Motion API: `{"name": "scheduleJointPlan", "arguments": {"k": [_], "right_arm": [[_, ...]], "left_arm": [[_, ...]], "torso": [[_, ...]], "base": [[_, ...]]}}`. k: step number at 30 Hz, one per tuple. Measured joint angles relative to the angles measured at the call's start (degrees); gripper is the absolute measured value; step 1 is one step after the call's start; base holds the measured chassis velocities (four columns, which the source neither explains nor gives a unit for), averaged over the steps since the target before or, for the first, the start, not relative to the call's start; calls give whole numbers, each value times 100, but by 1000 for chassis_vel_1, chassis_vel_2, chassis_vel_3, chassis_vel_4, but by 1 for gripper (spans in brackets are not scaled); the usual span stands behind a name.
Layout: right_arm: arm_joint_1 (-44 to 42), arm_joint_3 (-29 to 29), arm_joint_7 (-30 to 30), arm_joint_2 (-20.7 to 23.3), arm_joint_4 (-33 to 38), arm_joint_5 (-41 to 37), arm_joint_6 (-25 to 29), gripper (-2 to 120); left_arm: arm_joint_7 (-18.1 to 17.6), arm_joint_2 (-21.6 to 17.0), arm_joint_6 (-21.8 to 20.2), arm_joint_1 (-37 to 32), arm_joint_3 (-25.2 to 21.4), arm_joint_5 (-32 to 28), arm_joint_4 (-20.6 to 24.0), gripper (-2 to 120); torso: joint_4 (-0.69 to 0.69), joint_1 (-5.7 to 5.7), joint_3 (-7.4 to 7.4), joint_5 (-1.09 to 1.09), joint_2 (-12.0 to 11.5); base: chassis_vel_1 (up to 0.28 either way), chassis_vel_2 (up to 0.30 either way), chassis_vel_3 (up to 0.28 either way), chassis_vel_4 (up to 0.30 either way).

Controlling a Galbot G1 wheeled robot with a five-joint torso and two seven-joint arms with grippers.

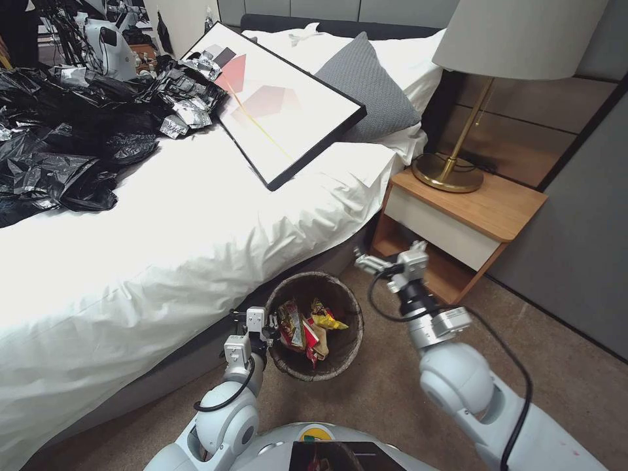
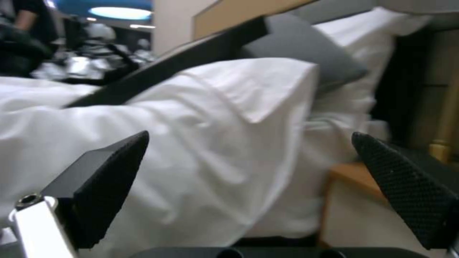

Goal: Pick up the trash bin, then pick up the garbage from the floor and place it into the trash bin.

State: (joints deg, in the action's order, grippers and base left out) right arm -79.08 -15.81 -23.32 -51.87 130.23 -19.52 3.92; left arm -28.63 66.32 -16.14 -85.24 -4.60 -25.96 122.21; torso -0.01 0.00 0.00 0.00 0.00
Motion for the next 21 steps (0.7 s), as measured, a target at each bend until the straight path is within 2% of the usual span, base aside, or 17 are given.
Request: {"name": "scheduleJointPlan", "arguments": {"k": [1, 2, 5, 8, 21], "right_arm": [[-159, -357, -94, -85, 33, -47, -79, 100], [-159, -357, -94, -85, 33, -47, -79, 100], [-494, -933, -218, -249, 10, -8, -120, 100], [-761, -1177, -238, -360, -47, 98, -91, 100], [-1335, -1265, -266, -1040, -484, 860, 373, 100]], "left_arm": [[-3, -13, 5, -1, -9, 10, 7, 2], [-3, -13, 5, -1, -9, 10, 7, 2], [-6, -42, 27, -8, -32, 59, 25, 2], [-21, -53, 40, -25, -48, 71, 52, 2], [-38, -83, 59, -207, -78, 133, 209, 2]], "torso": [[0, 0, 0, 0, 0], [0, 0, 0, 0, 0], [0, 0, 0, 0, 0], [0, 0, 0, 1, 0], [1, 0, 0, 0, 0]], "base": [[0, 0, 0, 0], [0, 0, 0, 0], [0, 0, 0, 0], [0, 0, 0, 0], [0, 0, 0, 0]]}}
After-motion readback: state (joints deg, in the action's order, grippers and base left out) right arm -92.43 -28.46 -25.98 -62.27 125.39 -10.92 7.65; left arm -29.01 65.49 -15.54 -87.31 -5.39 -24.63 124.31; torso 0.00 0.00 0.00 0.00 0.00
